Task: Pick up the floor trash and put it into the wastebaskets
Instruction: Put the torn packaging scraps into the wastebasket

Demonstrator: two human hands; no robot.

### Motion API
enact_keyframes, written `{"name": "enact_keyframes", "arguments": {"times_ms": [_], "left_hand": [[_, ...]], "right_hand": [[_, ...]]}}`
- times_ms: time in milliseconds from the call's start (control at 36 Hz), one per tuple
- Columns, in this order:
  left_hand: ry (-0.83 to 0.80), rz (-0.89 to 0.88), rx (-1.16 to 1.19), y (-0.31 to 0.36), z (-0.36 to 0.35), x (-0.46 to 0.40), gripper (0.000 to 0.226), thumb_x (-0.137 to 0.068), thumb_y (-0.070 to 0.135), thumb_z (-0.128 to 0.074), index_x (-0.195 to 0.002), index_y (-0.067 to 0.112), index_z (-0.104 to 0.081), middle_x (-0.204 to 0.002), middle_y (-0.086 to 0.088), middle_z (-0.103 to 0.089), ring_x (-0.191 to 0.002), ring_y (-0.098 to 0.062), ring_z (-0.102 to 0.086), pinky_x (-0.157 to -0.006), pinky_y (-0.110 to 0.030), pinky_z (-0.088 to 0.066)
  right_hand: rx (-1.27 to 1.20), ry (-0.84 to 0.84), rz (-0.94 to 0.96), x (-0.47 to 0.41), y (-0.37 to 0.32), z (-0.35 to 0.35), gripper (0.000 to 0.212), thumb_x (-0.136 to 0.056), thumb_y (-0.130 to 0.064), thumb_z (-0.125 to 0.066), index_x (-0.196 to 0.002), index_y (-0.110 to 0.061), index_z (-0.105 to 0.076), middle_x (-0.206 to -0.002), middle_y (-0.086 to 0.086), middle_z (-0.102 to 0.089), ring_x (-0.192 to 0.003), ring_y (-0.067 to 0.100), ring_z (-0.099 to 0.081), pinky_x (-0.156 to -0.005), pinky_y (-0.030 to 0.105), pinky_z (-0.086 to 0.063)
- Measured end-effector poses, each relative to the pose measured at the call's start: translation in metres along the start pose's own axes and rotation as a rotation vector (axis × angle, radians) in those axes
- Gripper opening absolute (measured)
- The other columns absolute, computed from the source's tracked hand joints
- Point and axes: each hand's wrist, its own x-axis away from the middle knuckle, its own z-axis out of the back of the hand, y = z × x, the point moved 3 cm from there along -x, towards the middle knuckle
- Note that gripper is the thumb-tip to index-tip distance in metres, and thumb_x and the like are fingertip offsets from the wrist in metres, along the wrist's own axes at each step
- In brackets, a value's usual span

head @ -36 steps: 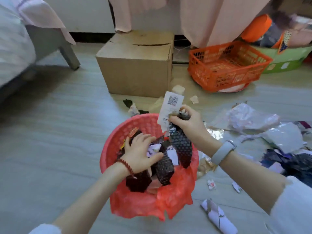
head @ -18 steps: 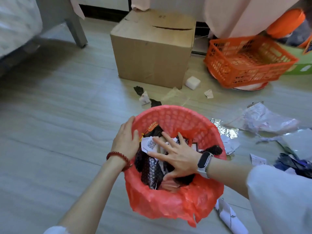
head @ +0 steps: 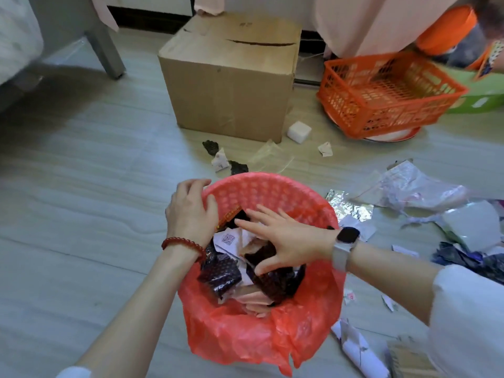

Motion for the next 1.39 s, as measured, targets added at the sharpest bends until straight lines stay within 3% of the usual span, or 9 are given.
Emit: {"name": "enact_keyframes", "arguments": {"times_ms": [139, 278, 500, 583, 722, 944, 1056, 1222, 1389], "left_hand": [[0.000, -0.162, 0.119, 0.071, -0.025, -0.007, 0.029, -0.085, 0.012, -0.045, -0.111, 0.010, -0.060, -0.117, -0.011, -0.053, -0.117, -0.028, -0.050, -0.098, -0.045, -0.041], [-0.059, -0.337, 0.151, 0.153, -0.077, 0.004, 0.034, -0.081, 0.015, -0.042, -0.108, 0.005, -0.061, -0.112, -0.013, -0.055, -0.107, -0.027, -0.053, -0.095, -0.037, -0.042], [-0.443, -0.743, -0.060, 0.227, -0.210, 0.105, 0.034, -0.079, 0.013, -0.045, -0.110, 0.008, -0.059, -0.113, -0.012, -0.057, -0.098, -0.033, -0.057, -0.076, -0.037, -0.046], [-0.862, -0.757, -0.318, 0.198, -0.258, 0.158, 0.046, -0.085, 0.017, -0.052, -0.130, 0.011, -0.042, -0.138, -0.012, -0.037, -0.124, -0.031, -0.037, -0.096, -0.042, -0.032], [-1.231, -0.596, -0.754, 0.125, -0.298, 0.192, 0.102, -0.076, 0.052, -0.065, -0.146, 0.029, 0.006, -0.154, -0.007, 0.016, -0.141, -0.031, 0.014, -0.109, -0.059, -0.008], [-1.156, -0.495, -0.870, 0.075, -0.313, 0.201, 0.120, -0.062, 0.063, -0.067, -0.142, 0.036, 0.019, -0.151, -0.007, 0.028, -0.140, -0.031, 0.021, -0.112, -0.056, -0.003], [-1.121, -0.455, -0.776, 0.070, -0.314, 0.213, 0.114, -0.063, 0.059, -0.069, -0.135, 0.036, 0.016, -0.154, 0.002, 0.004, -0.139, -0.024, 0.000, -0.110, -0.047, -0.012], [-1.147, -0.477, -0.543, 0.068, -0.311, 0.227, 0.069, -0.073, 0.037, -0.069, -0.132, 0.016, -0.039, -0.132, -0.005, -0.041, -0.120, -0.026, -0.036, -0.097, -0.032, -0.032], [-1.204, -0.450, -0.629, 0.067, -0.308, 0.230, 0.046, -0.081, 0.040, -0.060, -0.116, 0.011, -0.051, -0.120, -0.006, -0.042, -0.110, -0.024, -0.042, -0.070, -0.028, -0.026]], "right_hand": [[-0.256, 0.505, 0.066, 0.063, 0.025, 0.064, 0.038, -0.090, -0.034, -0.054, -0.121, -0.013, -0.060, -0.127, 0.000, -0.059, -0.123, 0.006, -0.046, -0.105, 0.018, -0.032], [-0.474, 0.880, -0.197, 0.122, 0.106, 0.076, 0.020, -0.091, -0.012, -0.050, -0.103, -0.009, -0.066, -0.094, -0.003, -0.065, -0.091, 0.009, -0.063, -0.078, 0.007, -0.045], [-0.344, 0.450, -0.711, 0.172, 0.258, -0.053, 0.042, -0.088, -0.021, -0.055, -0.128, -0.010, -0.051, -0.127, 0.015, -0.055, -0.120, 0.028, -0.050, -0.099, 0.032, -0.035], [-0.267, 0.204, -0.787, 0.180, 0.281, -0.110, 0.072, -0.084, -0.042, -0.060, -0.143, -0.017, -0.028, -0.148, 0.016, -0.028, -0.136, 0.033, -0.027, -0.111, 0.040, -0.025], [-0.140, 0.053, -0.782, 0.185, 0.295, -0.156, 0.107, -0.071, -0.064, -0.063, -0.146, -0.035, 0.009, -0.156, 0.009, 0.015, -0.143, 0.037, 0.007, -0.112, 0.056, -0.015], [-0.136, 0.253, -0.771, 0.180, 0.287, -0.171, 0.074, -0.073, -0.043, -0.070, -0.135, -0.027, -0.034, -0.142, 0.007, -0.026, -0.126, 0.032, -0.027, -0.095, 0.043, -0.032], [-0.259, 0.364, -0.737, 0.182, 0.277, -0.187, 0.045, -0.083, -0.022, -0.061, -0.125, -0.019, -0.047, -0.133, 0.007, -0.036, -0.116, 0.032, -0.032, -0.088, 0.040, -0.034], [-0.223, 0.374, -0.676, 0.184, 0.265, -0.200, 0.045, -0.078, 0.004, -0.050, -0.120, -0.010, -0.048, -0.119, 0.013, -0.046, -0.104, 0.033, -0.039, -0.077, 0.036, -0.034], [-0.330, 0.337, -0.672, 0.196, 0.259, -0.201, 0.037, -0.085, 0.005, -0.040, -0.119, -0.009, -0.048, -0.109, 0.015, -0.049, -0.101, 0.033, -0.045, -0.072, 0.038, -0.039]]}}
